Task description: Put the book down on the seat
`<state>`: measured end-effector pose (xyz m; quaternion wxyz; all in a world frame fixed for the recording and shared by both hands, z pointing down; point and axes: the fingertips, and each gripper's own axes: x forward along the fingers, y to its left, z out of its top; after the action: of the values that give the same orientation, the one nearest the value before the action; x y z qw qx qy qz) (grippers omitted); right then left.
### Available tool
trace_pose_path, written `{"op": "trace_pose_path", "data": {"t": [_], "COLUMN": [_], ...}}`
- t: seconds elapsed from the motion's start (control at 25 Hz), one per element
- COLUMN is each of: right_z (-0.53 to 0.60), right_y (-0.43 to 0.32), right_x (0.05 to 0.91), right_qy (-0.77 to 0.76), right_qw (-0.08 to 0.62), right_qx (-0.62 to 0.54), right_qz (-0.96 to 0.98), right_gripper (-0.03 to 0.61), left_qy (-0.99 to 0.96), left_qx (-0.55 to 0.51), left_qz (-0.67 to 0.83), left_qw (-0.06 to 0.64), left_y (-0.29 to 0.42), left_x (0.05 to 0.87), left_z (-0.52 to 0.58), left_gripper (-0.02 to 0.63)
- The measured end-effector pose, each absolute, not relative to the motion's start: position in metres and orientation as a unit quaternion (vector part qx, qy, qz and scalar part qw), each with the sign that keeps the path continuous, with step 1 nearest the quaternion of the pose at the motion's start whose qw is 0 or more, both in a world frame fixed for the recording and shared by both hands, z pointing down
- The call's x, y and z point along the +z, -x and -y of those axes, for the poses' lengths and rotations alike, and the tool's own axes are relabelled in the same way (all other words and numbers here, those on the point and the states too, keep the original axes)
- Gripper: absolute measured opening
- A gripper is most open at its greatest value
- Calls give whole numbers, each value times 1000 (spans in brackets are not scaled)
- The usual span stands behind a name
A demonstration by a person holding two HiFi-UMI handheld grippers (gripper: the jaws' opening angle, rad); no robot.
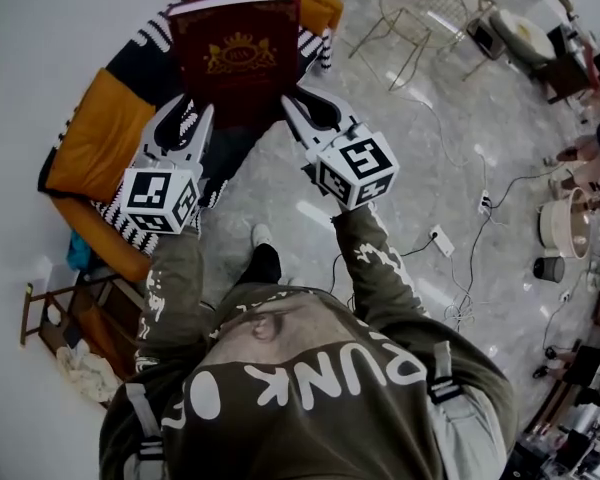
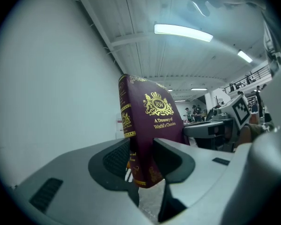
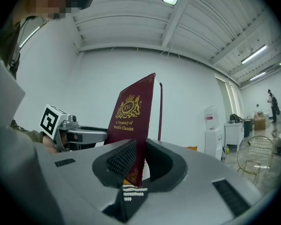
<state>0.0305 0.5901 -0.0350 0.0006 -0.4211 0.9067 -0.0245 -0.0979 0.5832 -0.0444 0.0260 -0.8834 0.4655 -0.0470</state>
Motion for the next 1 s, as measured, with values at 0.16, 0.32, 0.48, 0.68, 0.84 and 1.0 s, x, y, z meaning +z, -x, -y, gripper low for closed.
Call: {"op": "trace_pose_path", "data": {"t": [0.16, 0.32, 0.48, 0.68, 0.84, 1.0], "right_z": [-545, -509, -477, -428, -368, -316], "right_y": [-18, -10, -5, -11, -19, -35], "right_x": [-33, -37, -35, -26, -20, -16], "right_qy": [429, 437, 440, 435, 424, 409], "right_qw": [-3, -4, -9, -9, -6, 0], "right_qx": [-29, -31, -33, -41, -46, -49], "right_qz": [-903, -899, -897, -899, -904, -911], "right_gripper": [74, 74, 74, 74, 74, 74], "left_qy": [887, 891, 893, 891, 884, 875], "left_qx": [-46, -46, -46, -52, -58, -62], "left_qz": [-459, -451, -448, -452, -464, -480], "left_qw": [18, 13, 5, 2, 1, 2], "left_y": [110, 119, 124, 118, 110, 94], "left_x": [-42, -44, -39, -31, -27, -25], "left_z": [-536, -497, -465, -418, -361, -313], "left_gripper": [137, 137, 137, 137, 137, 137]}}
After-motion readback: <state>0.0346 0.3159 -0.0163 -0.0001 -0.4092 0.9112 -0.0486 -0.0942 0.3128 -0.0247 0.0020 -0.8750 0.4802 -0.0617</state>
